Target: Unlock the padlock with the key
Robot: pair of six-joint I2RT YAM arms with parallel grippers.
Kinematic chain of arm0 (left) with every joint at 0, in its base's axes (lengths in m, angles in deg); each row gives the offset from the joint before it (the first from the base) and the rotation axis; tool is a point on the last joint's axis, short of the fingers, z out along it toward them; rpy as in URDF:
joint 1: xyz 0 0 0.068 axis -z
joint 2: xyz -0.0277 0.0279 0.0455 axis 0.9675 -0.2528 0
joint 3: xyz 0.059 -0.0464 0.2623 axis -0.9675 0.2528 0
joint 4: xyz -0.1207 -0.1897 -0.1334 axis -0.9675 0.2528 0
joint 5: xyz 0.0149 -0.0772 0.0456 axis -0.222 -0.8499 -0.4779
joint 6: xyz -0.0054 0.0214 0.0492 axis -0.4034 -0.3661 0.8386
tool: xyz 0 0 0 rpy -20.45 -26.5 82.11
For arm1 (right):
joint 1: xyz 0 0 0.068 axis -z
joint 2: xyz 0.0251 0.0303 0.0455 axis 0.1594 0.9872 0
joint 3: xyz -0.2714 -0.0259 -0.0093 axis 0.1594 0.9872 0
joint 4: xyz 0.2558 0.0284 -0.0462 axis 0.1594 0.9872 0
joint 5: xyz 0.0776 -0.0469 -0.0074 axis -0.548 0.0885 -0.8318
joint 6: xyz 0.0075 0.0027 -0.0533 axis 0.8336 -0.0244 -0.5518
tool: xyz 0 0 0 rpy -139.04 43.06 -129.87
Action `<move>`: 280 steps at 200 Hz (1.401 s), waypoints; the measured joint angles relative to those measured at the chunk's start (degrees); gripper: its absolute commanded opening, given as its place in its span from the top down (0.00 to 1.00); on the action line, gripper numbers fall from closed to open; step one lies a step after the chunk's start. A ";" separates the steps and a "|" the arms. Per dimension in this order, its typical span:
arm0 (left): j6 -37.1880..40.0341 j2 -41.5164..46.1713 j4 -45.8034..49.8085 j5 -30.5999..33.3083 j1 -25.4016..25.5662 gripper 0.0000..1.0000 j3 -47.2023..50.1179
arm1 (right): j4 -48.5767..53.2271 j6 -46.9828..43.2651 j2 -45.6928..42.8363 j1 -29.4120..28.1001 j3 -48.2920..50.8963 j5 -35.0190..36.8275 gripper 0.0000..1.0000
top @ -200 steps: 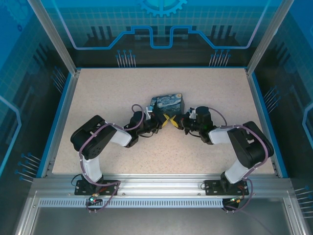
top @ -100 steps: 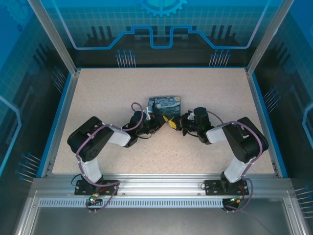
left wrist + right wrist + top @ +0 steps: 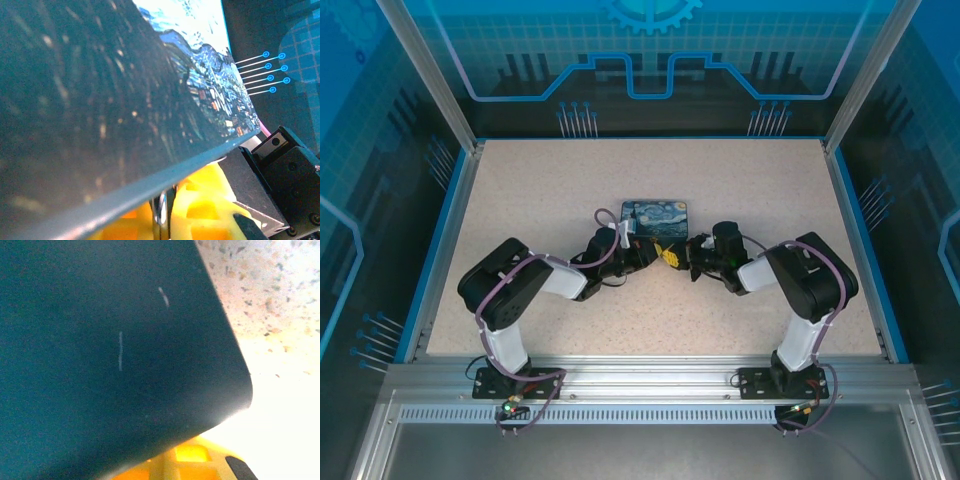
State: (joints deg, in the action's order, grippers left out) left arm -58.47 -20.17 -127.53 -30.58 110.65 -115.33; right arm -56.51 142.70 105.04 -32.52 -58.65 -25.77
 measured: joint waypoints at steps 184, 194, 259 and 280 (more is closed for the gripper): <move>10.29 1.33 4.20 -1.42 0.00 1.00 -0.02 | 0.81 0.04 0.26 -0.39 0.00 0.09 1.00; 10.21 1.33 4.20 -1.42 0.00 1.00 -0.02 | 0.81 0.04 0.26 -0.39 0.00 0.09 1.00; 5.49 1.33 4.55 -1.36 0.44 1.00 -0.46 | 3.54 -1.68 -0.74 -0.63 0.79 1.64 0.48; 4.33 1.33 4.20 -1.62 0.92 1.00 -0.46 | 5.79 -3.02 -2.89 -0.59 1.99 2.51 0.43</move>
State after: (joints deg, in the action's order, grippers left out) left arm -54.14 -18.83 -123.33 -32.20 111.56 -115.78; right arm -50.72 139.68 102.16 -33.11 -56.66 -23.25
